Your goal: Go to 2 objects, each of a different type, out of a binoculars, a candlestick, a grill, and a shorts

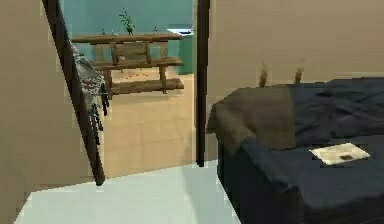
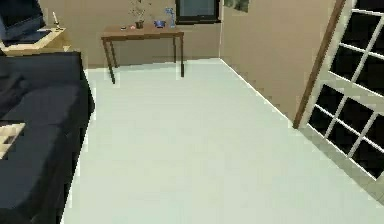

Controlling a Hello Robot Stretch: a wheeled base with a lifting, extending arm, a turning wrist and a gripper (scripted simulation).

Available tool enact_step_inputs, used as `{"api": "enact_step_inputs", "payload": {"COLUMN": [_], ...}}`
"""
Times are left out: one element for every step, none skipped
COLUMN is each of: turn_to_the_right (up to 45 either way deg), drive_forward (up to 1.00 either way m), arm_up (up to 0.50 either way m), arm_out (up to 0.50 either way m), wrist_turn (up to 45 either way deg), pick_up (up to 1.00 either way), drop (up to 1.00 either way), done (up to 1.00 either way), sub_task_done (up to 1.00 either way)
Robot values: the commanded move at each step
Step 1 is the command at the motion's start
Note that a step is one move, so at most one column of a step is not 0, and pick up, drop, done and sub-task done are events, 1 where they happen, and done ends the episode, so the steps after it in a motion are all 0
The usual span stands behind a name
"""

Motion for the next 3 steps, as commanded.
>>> {"api": "enact_step_inputs", "payload": {"turn_to_the_right": [-21.0,0.0,-3.0], "drive_forward": [0.00,1.00,0.00], "arm_up": [0.00,0.00,0.00], "arm_out": [0.00,0.00,0.00], "wrist_turn": [0.0,0.0,0.0], "pick_up": [0.00,0.00,0.00], "drop": [0.00,0.00,0.00], "done": [0.00,0.00,0.00], "sub_task_done": [0.00,0.00,0.00]}}
